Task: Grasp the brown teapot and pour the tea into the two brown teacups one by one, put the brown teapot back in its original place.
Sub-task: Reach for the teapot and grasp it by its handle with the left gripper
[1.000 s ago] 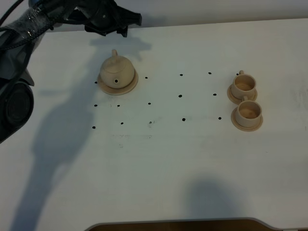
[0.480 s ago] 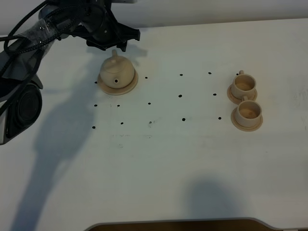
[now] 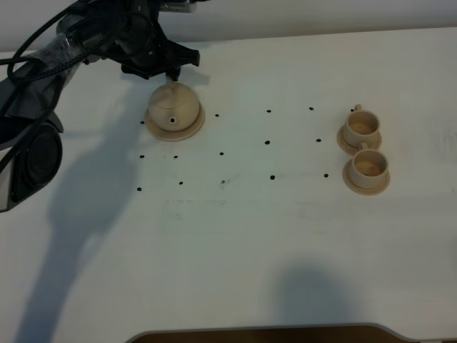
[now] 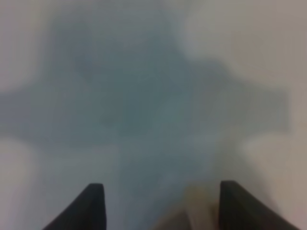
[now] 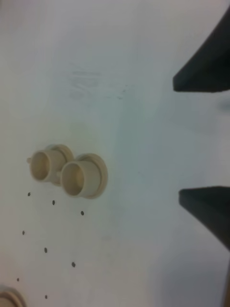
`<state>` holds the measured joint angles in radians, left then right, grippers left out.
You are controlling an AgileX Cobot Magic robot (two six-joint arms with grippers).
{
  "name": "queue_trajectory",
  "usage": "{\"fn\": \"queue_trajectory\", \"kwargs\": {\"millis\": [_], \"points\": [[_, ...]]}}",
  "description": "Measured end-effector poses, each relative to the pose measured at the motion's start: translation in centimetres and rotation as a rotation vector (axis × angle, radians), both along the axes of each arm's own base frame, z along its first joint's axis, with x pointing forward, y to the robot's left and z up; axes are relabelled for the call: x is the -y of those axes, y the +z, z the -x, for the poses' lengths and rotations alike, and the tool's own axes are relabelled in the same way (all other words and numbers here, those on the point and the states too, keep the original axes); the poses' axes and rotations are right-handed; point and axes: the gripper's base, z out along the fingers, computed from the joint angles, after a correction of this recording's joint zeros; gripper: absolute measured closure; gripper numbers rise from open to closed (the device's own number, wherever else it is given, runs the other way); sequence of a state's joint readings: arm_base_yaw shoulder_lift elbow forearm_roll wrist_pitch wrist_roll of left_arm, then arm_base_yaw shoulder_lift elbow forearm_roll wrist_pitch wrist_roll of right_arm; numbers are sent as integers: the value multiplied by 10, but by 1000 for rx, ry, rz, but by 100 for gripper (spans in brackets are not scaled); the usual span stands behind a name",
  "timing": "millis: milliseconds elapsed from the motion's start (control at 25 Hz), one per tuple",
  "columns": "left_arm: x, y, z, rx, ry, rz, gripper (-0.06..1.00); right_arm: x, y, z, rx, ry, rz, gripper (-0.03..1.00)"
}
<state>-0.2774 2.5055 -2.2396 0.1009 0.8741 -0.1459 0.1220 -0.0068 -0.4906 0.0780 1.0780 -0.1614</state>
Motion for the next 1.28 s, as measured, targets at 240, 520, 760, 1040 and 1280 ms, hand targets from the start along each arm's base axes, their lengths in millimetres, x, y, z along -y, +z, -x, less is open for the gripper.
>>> {"fn": "queue_trajectory", "kwargs": {"millis": [240,520,760,1040,1280], "points": [[-14,0,-2,-12,26,-4,41,0,0,0,0,0,0,53],[-22,-2,-1,-48,32,-20,41,0,0,0,0,0,0,53],[-27,-2,2,-91,27,-49,41,0,0,0,0,0,0,53],[-31,0,10,-183,24,-94,41,0,0,0,0,0,0,53],[-33,5,17,-248,20,-112,41,0,0,0,0,0,0,53]]}}
